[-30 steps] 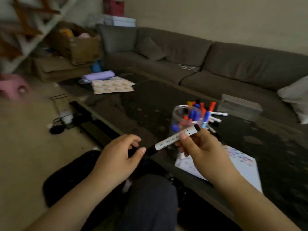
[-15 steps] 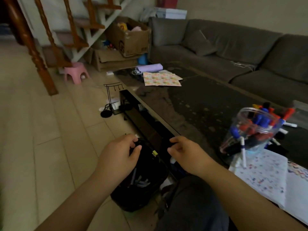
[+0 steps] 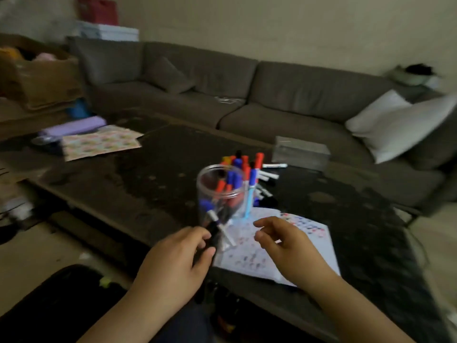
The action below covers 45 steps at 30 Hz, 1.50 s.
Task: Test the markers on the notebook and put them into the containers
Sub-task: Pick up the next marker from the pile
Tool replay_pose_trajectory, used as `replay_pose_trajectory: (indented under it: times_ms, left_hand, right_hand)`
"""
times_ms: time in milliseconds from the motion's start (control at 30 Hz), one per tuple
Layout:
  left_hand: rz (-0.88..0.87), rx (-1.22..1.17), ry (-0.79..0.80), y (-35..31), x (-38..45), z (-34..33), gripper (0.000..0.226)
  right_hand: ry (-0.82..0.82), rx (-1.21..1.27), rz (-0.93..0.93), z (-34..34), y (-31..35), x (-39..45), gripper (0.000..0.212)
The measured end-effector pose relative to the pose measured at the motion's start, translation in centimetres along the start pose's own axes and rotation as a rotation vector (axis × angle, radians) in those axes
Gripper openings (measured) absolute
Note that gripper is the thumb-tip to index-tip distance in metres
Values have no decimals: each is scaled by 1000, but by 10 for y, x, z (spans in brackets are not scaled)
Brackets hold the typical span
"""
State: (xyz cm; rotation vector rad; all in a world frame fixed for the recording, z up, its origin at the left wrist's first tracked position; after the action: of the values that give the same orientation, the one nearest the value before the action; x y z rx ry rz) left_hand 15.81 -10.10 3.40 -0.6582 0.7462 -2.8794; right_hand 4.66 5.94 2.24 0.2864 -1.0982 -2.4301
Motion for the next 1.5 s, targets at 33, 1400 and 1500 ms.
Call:
replay_pose_trajectory:
  times_ms: [33,1400,1500]
  left_hand:
    - [-35,-20,28,-14,10,-13,16]
    - [-15,-152,84,-40,179,-210,30]
    - [-6,-169,96,-48,172,-206,29]
  right_hand:
    - [-34,-13,-48,16,-16,2,12]
    - [-299,-340,-17,72,-156,256,21]
    - [-339,-140,-36,103,-146,204,18]
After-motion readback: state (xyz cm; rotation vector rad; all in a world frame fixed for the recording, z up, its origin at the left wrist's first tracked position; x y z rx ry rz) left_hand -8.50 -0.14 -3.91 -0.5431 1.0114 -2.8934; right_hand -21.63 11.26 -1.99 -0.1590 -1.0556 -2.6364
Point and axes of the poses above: each hand's wrist, its own x-axis towards the middle knuckle, its own z-axis out of the back of the hand, y = z × x, the point moved 7 cm from there along x, towards the middle knuckle, and after that the axes turned 6 degrees about -z, right-handed, at the moved point
